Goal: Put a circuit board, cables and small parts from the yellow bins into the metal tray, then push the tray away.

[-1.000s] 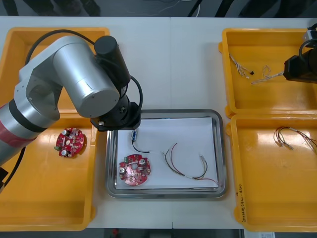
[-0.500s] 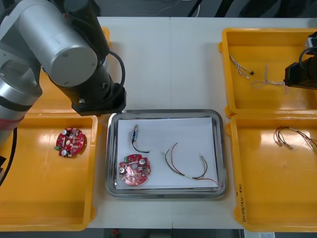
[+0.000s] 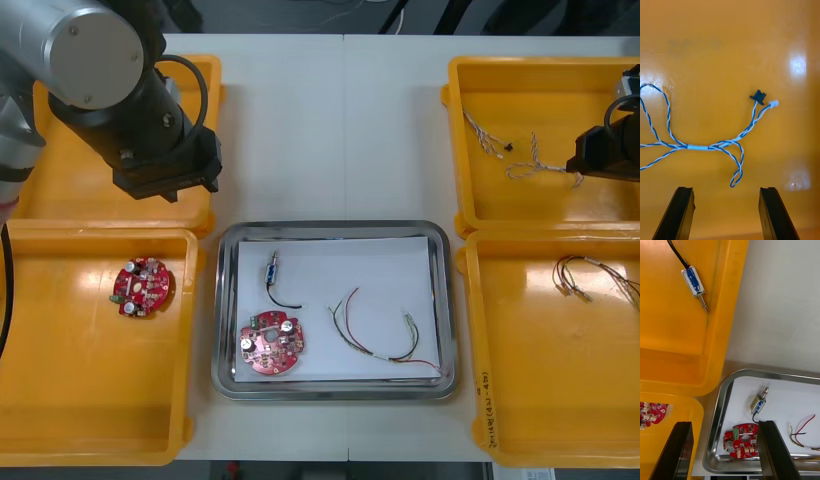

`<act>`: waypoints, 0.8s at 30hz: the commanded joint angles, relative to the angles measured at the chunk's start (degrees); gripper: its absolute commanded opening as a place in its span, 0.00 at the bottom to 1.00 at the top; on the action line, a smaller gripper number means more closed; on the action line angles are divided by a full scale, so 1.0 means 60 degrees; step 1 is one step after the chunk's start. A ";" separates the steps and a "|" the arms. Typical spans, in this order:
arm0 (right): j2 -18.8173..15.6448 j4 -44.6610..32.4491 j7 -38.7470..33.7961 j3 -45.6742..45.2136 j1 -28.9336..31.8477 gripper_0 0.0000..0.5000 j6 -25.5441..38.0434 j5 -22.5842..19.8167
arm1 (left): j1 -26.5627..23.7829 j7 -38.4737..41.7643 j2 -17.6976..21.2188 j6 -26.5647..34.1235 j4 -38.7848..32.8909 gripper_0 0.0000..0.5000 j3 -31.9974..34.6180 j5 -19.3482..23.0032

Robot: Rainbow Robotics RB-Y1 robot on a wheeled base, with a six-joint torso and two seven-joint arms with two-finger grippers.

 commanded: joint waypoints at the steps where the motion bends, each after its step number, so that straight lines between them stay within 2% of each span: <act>1: -0.0057 -0.0329 -0.1433 -0.0450 -0.0703 1.00 0.0584 0.0164 | -0.0721 -0.0586 0.0327 0.0085 0.0594 1.00 0.0499 -0.0172; 4: -0.0043 -0.0314 -0.2253 -0.0406 -0.1142 1.00 0.1068 0.0399 | -0.0824 -0.0600 0.0327 0.0085 0.1063 1.00 0.0704 -0.0260; 8: 0.0089 0.0125 -0.3132 -0.0362 -0.2007 1.00 0.1683 0.1087 | -0.1014 -0.0674 0.0327 0.0085 0.1693 1.00 0.0821 -0.0465; 16: 0.0104 0.1458 -0.4538 -0.0362 -0.3164 1.00 0.1668 0.1395 | -0.1483 -0.0776 0.0312 0.0004 0.2806 1.00 0.1041 -0.0714; 24: 0.0104 0.2864 -0.6193 -0.0157 -0.4028 1.00 0.1390 0.1849 | -0.1952 -0.0937 0.0312 -0.0626 0.4081 1.00 0.1290 -0.0714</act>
